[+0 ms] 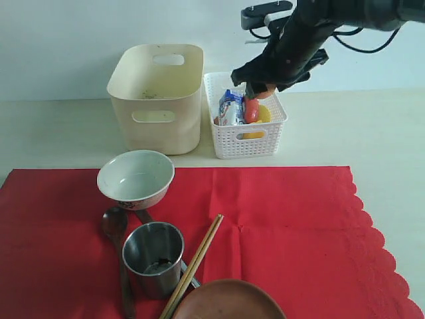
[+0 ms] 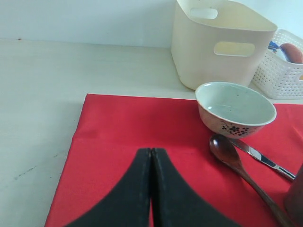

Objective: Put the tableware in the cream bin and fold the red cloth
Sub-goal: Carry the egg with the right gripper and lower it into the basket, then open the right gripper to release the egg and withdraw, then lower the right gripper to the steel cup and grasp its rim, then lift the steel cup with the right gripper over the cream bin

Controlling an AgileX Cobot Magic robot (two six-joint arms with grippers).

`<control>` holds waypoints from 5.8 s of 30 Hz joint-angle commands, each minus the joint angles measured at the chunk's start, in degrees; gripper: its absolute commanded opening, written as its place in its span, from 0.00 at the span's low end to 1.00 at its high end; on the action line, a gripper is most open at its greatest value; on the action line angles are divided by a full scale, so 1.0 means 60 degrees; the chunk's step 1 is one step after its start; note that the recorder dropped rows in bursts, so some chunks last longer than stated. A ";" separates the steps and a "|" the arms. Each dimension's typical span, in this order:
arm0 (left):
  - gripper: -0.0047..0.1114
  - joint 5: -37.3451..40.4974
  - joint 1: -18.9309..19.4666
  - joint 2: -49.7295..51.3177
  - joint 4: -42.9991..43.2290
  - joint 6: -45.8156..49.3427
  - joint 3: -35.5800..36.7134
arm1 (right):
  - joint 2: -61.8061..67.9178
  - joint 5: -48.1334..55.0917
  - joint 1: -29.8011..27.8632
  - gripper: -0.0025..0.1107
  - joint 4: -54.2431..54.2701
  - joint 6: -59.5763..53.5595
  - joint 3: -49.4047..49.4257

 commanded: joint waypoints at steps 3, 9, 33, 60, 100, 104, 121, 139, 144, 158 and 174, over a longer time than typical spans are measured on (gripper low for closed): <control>0.04 -0.0087 0.0033 -0.0048 -0.0022 -0.0059 0.0020 | 0.0901 -0.1954 -0.0047 0.02 0.0035 -0.0158 -0.0056; 0.04 -0.0087 0.0033 -0.0048 -0.0022 -0.0059 0.0020 | 0.1263 -0.3022 -0.0047 0.02 -0.0147 -0.0042 -0.0074; 0.04 -0.0087 0.0033 -0.0048 -0.0022 -0.0059 0.0020 | 0.2887 -0.3703 -0.0357 0.72 -0.0219 0.0078 -0.2492; 0.04 -0.0087 0.0033 -0.0048 -0.0022 -0.0059 0.0020 | -0.3881 -0.0614 0.0579 0.31 0.0347 -0.0155 0.5268; 0.04 -0.0087 0.0033 -0.0048 -0.0022 -0.0059 0.0020 | -0.6831 -0.0222 0.1760 0.34 0.6991 -0.7172 1.0240; 0.04 -0.0087 0.0033 -0.0048 -0.0022 -0.0059 0.0020 | -0.6381 -0.0388 0.1760 0.46 0.7417 -0.7733 1.0240; 0.04 -0.0087 0.0033 -0.0048 -0.0022 -0.0059 0.0020 | -0.5048 -0.0183 0.2604 0.52 0.6135 -0.5580 0.7662; 0.04 -0.0087 0.0033 -0.0048 -0.0022 -0.0059 0.0020 | -0.2639 0.0055 0.4483 0.52 0.1797 -0.1135 0.4679; 0.04 -0.0087 0.0033 -0.0048 -0.0022 -0.0059 0.0020 | -0.2231 0.0125 0.4522 0.52 0.1508 -0.1060 0.4460; 0.04 -0.0087 0.0033 -0.0048 -0.0022 -0.0059 0.0020 | -0.1446 0.0170 0.4522 0.22 0.1627 -0.0908 0.4460; 0.04 -0.0087 0.0033 -0.0048 -0.0022 -0.0059 0.0020 | -0.3391 -0.0420 0.4522 0.02 0.1550 -0.0400 0.4460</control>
